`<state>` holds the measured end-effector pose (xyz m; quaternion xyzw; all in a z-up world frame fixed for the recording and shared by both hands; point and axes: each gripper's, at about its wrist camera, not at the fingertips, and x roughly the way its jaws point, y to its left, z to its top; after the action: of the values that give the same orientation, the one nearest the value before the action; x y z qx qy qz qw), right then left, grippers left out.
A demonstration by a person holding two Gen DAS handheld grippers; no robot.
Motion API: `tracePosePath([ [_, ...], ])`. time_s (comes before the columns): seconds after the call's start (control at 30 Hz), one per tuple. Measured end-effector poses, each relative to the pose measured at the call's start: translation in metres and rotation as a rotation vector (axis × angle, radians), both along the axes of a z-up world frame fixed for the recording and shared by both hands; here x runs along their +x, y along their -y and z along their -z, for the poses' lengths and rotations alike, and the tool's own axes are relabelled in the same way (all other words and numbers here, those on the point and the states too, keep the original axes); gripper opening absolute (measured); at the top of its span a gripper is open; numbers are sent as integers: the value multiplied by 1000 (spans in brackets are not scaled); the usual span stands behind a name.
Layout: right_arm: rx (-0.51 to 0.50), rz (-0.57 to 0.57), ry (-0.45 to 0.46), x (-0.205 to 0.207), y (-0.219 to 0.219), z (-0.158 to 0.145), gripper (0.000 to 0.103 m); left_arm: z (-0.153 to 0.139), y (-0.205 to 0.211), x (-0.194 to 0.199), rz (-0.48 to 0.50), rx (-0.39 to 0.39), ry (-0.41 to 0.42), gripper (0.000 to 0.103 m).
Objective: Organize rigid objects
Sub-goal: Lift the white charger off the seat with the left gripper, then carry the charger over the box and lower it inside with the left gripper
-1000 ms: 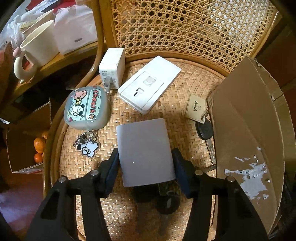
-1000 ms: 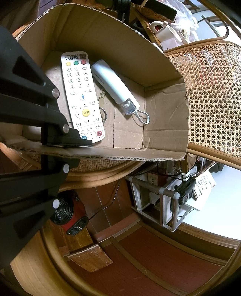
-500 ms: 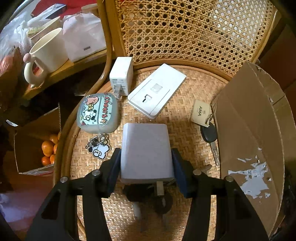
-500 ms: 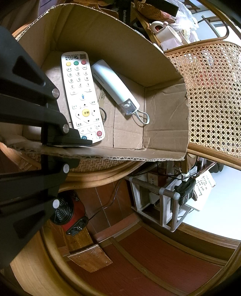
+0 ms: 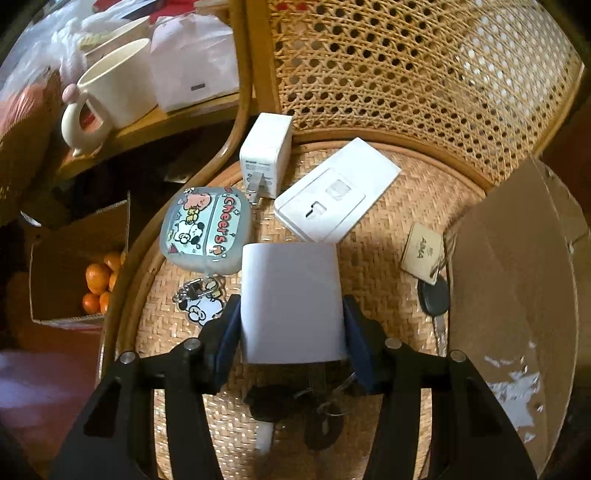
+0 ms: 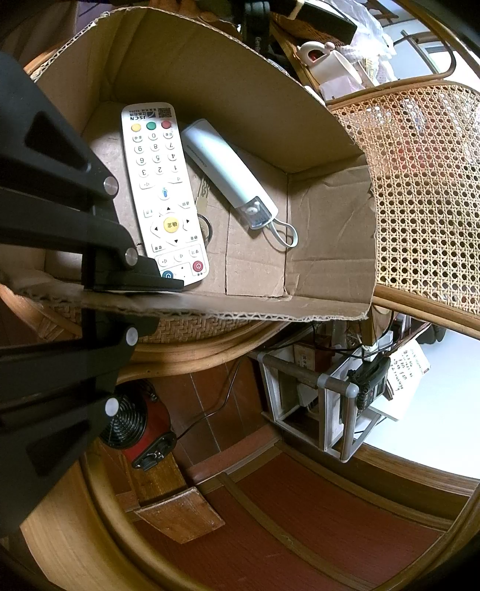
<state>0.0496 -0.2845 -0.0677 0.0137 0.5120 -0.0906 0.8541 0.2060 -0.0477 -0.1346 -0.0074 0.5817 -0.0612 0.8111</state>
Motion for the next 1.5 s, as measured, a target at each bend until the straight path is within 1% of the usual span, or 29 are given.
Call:
tracePosePath([
  [0.13, 0, -1, 0, 0, 0, 0, 6, 0, 5, 0, 5, 22, 17, 51],
  [0.33, 0, 0, 0, 0, 0, 0, 6, -11, 15, -7, 56, 42, 58, 51],
  [0.47, -1, 0, 0, 0, 0, 0, 6, -22, 15, -11, 67, 44, 95, 51],
  [0.7, 0, 0, 0, 0, 0, 0, 6, -34, 18, -14, 77, 34, 133, 51],
  [0.97, 0, 0, 0, 0, 0, 0, 6, -59, 14, -32, 96, 24, 191, 51],
  [1.27, 0, 0, 0, 0, 1, 0, 6, -87, 18, -55, 131, -25, 262, 51],
  [1.4, -1, 0, 0, 0, 0, 0, 6, -105, 28, -72, 156, -44, 332, 51],
  [1.5, 0, 0, 0, 0, 1, 0, 6, -118, 36, -85, 185, -96, 383, 51],
])
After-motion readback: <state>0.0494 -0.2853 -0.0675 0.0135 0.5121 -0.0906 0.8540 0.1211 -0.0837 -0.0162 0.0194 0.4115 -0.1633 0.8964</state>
